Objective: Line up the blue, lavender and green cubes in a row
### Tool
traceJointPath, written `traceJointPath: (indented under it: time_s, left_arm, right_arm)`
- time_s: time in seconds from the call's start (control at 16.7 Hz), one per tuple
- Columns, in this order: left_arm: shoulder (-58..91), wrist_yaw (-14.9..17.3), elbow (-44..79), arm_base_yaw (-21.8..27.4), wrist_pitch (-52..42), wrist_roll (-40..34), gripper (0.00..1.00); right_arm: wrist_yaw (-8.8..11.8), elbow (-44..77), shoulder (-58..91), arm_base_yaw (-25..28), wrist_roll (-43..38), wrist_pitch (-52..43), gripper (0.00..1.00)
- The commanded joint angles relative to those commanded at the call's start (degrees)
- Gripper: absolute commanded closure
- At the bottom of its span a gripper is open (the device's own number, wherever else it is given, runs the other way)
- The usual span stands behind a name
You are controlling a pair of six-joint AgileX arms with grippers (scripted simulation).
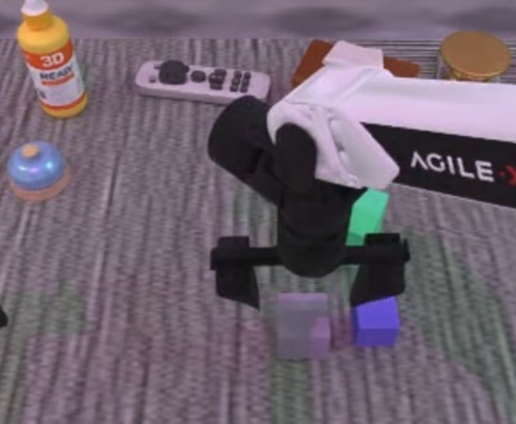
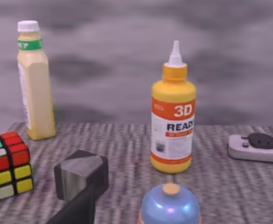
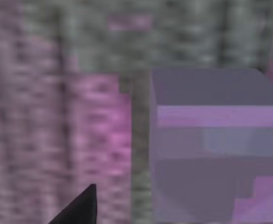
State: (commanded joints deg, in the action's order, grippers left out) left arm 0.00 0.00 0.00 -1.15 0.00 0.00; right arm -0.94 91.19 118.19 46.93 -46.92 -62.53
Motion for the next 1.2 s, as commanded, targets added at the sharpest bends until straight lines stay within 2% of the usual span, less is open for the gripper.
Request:
traceJointPath:
  time_s: [0.42, 0.66, 0.9, 1.2]
  left_arm:
    - [0.00, 0.00, 0.00, 0.00, 0.00, 0.00, 0.00]
    - [0.00, 0.00, 0.00, 0.00, 0.00, 0.00, 0.00]
    - [0.00, 0.00, 0.00, 0.00, 0.00, 0.00, 0.00]
    - [0.00, 0.00, 0.00, 0.00, 0.00, 0.00, 0.00]
  right_arm:
    - [-0.02, 2.09, -1.18, -0.23, 0.18, -2.98, 0.00]
    - [-0.04, 4.94, 0.75, -1.21, 5.98, -4.09, 0.00]
    - [0.13, 10.33, 4.57, -4.10, 20.93, -6.45, 0.00]
    - [0.59, 17.89, 10.09, -9.09, 47.96, -10.05, 0.00]
